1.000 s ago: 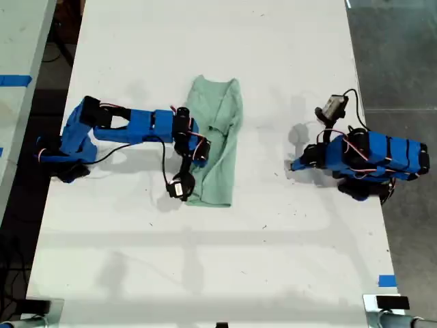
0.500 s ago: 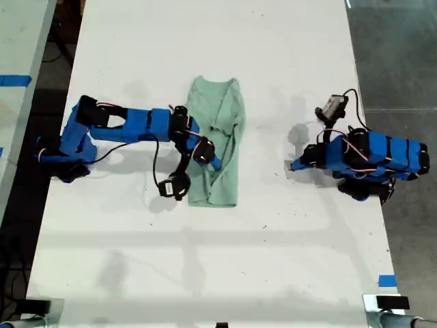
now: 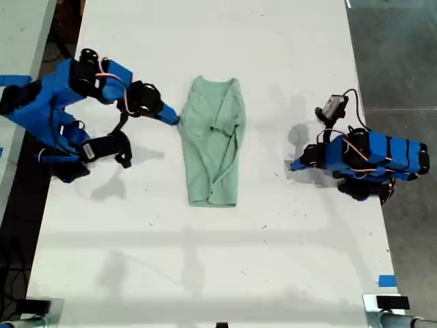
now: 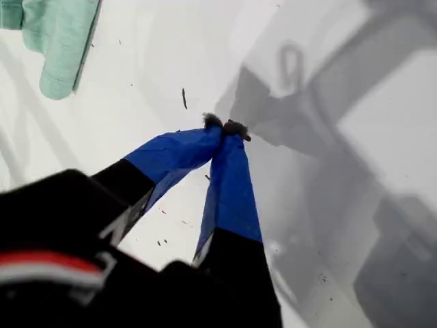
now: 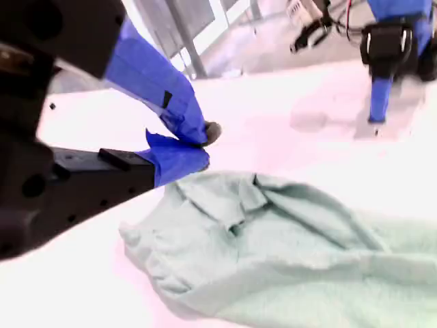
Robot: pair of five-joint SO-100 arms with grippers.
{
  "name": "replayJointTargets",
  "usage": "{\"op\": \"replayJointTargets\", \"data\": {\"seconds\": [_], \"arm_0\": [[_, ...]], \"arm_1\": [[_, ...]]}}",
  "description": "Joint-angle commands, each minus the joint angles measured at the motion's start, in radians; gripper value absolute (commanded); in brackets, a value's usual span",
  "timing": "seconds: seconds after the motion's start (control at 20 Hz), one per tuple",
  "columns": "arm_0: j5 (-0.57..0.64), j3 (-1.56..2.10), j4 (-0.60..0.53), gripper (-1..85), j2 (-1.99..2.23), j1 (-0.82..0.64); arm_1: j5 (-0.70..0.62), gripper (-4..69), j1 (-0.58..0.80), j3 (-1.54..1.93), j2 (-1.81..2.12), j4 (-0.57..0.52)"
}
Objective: Fold t shirt
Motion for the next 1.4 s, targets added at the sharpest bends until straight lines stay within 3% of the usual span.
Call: {"op": "replayJointTargets", "data": {"seconds": [0.0, 0.25, 0.4, 0.6, 1.35], "arm_0": [[-0.060, 0.615, -0.218, 0.1, 0.724, 0.006], [-0.098, 1.281, -0.319, 0.1, 1.304, 0.055], [-0.080, 1.496, -0.328, 0.1, 1.325, 0.014], [-0.163, 1.517, -0.249, 0.1, 1.325, -0.002], [-0.207, 1.523, -0.233, 0.1, 1.325, -0.006]], "arm_1": [[0.002, 0.0, -0.006, 0.029, 0.011, 0.003], [0.008, 0.0, -0.003, 0.032, 0.011, 0.002], [0.009, 0.0, -0.006, 0.032, 0.011, 0.002], [0.018, 0.0, -0.009, 0.032, 0.011, 0.002], [0.018, 0.0, -0.009, 0.032, 0.011, 0.002]]}}
